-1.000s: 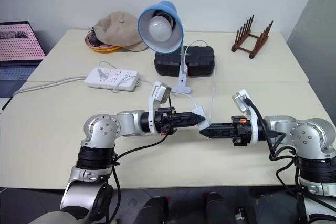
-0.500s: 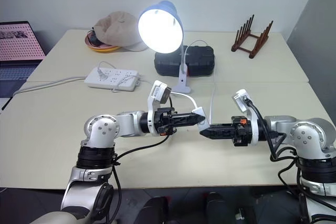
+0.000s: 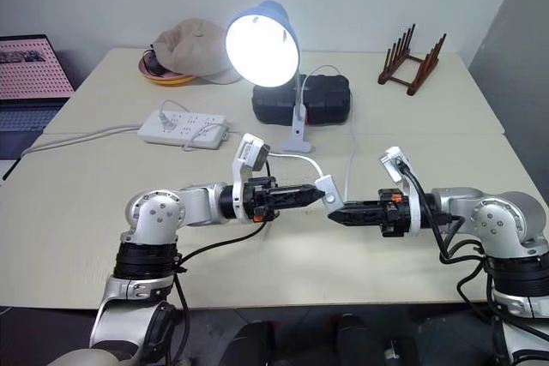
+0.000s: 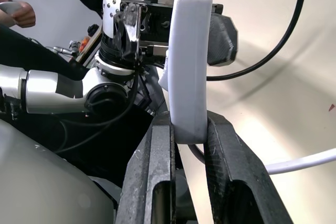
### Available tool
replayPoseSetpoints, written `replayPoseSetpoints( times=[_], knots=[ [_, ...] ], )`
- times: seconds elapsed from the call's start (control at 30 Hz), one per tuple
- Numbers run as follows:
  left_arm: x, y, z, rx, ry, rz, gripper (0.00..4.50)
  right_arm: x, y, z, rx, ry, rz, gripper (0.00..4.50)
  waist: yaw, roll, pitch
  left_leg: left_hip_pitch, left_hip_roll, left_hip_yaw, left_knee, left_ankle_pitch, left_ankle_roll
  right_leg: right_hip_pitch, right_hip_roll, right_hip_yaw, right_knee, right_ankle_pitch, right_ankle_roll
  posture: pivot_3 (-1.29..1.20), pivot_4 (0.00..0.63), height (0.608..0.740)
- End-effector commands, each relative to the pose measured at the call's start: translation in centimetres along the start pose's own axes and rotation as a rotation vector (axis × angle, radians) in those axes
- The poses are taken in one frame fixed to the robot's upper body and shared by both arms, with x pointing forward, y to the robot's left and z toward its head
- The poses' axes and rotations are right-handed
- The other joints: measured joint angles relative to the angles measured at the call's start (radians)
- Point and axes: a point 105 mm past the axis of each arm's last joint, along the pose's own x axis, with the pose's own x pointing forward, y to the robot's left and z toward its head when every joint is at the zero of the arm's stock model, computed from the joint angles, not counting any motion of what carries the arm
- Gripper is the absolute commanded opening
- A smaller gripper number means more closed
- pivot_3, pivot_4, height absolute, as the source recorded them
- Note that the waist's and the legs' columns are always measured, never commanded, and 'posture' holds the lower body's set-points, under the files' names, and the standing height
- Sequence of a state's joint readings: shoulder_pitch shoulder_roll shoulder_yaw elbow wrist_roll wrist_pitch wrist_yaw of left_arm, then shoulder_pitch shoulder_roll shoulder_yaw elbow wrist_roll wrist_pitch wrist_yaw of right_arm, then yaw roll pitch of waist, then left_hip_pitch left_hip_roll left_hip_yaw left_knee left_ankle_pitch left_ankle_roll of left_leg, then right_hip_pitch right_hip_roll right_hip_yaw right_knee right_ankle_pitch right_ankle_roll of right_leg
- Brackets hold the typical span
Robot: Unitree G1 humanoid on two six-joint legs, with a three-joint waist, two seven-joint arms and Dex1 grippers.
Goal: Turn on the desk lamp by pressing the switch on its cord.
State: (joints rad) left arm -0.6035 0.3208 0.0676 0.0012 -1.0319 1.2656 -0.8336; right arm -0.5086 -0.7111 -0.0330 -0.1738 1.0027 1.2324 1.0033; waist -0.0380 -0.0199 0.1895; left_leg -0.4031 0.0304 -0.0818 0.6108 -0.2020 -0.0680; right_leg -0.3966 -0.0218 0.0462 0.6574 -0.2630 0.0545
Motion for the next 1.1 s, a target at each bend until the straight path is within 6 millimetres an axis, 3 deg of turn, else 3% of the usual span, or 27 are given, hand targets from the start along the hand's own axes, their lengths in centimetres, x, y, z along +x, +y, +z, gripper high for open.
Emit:
replayPoseSetpoints(
  times=[0.03, 0.23, 0.3, 0.53, 0.6, 0.63, 0.7, 0.9, 1.07, 1.1],
  knots=[
    [-2.2, 0.7, 2.0, 0.112, -0.079, 0.128, 3.41, 0.3, -1.9, 1.1, -0.104, 0.006, -0.094, 0.40, -0.001, 0.000, 0.000, 0.000, 0.000, 0.000, 0.000, 0.000, 0.000, 0.000, 0.000, 0.000, 0.000, 0.000, 0.000, 0.00, 0.150, 0.740],
    [-3.6, -0.1, 2.2, 0.583, 0.126, 0.257, 4.37, 0.6, -7.6, 1.6, -0.314, 0.145, -0.414, 0.40, -0.009, -0.001, 0.001, -0.006, 0.000, 0.001, 0.000, 0.000, 0.000, -0.008, 0.000, 0.001, 0.002, 0.000, 0.000, 0.00, 0.150, 0.740],
    [-4.0, -0.3, 2.1, 0.683, 0.177, 0.266, 4.44, 0.1, -9.6, 1.2, -0.446, 0.248, -0.523, 0.40, -0.005, -0.001, 0.001, -0.007, 0.000, 0.001, -0.001, 0.000, -0.001, -0.009, -0.001, 0.001, 0.001, 0.000, 0.000, 0.00, 0.150, 0.740],
    [-4.5, -0.2, 1.6, 0.816, 0.252, 0.270, 4.44, 0.0, -11.2, 0.3, -0.769, 0.476, -0.546, 0.40, 0.006, -0.001, 0.001, -0.014, 0.000, 0.001, 0.000, 0.000, -0.001, -0.014, -0.001, 0.000, 0.000, 0.000, 0.000, 0.00, 0.150, 0.740],
    [-4.5, 0.0, 1.5, 0.816, 0.249, 0.269, 4.50, 0.3, -10.6, -0.1, -0.808, 0.510, -0.485, 1.10, 0.006, -0.001, 0.001, -0.014, 0.000, 0.001, 0.000, 0.000, -0.001, -0.014, -0.001, 0.000, 0.000, 0.000, 0.000, 0.00, 0.150, 0.740],
    [-4.7, 0.3, 1.3, 0.815, 0.255, 0.271, 4.50, 0.4, -9.9, 0.1, -0.824, 0.504, -0.453, 1.14, 0.006, -0.001, 0.001, -0.013, 0.000, 0.001, 0.000, 0.000, -0.001, -0.014, -0.001, 0.000, 0.000, 0.000, 0.000, 0.00, 0.150, 0.740],
    [-5.0, 0.6, 1.1, 0.812, 0.262, 0.279, 4.50, 0.4, -8.7, 0.4, -0.830, 0.485, -0.414, 1.71, 0.006, -0.001, 0.001, -0.013, 0.000, 0.001, 0.000, 0.000, -0.001, -0.014, -0.001, 0.000, 0.001, 0.000, 0.000, 0.00, 0.150, 0.740],
    [-6.6, 1.5, 2.3, 0.786, 0.274, 0.355, 4.50, -0.8, -3.5, 1.5, -0.801, 0.364, -0.344, 3.23, 0.008, -0.001, 0.001, -0.013, 0.000, 0.000, 0.000, 0.000, -0.001, -0.014, -0.001, 0.000, 0.002, 0.000, 0.000, 0.00, 0.150, 0.740],
    [-9.0, 2.0, 3.3, 0.810, 0.318, 0.429, 4.50, -3.1, -0.8, 2.0, -0.756, 0.181, -0.420, 4.44, 0.008, -0.001, 0.001, -0.013, 0.000, 0.000, 0.001, 0.000, 0.000, -0.013, -0.001, -0.001, 0.002, 0.000, 0.000, 0.00, 0.150, 0.740],
    [-9.6, 2.1, 3.5, 0.815, 0.328, 0.447, 4.50, -3.6, -0.6, 1.9, -0.756, 0.172, -0.448, 4.44, 0.008, -0.001, 0.001, -0.013, 0.000, 0.000, 0.001, 0.000, 0.000, -0.013, -0.001, -0.001, 0.002, 0.000, 0.000, 0.00, 0.150, 0.740]
  ],
)
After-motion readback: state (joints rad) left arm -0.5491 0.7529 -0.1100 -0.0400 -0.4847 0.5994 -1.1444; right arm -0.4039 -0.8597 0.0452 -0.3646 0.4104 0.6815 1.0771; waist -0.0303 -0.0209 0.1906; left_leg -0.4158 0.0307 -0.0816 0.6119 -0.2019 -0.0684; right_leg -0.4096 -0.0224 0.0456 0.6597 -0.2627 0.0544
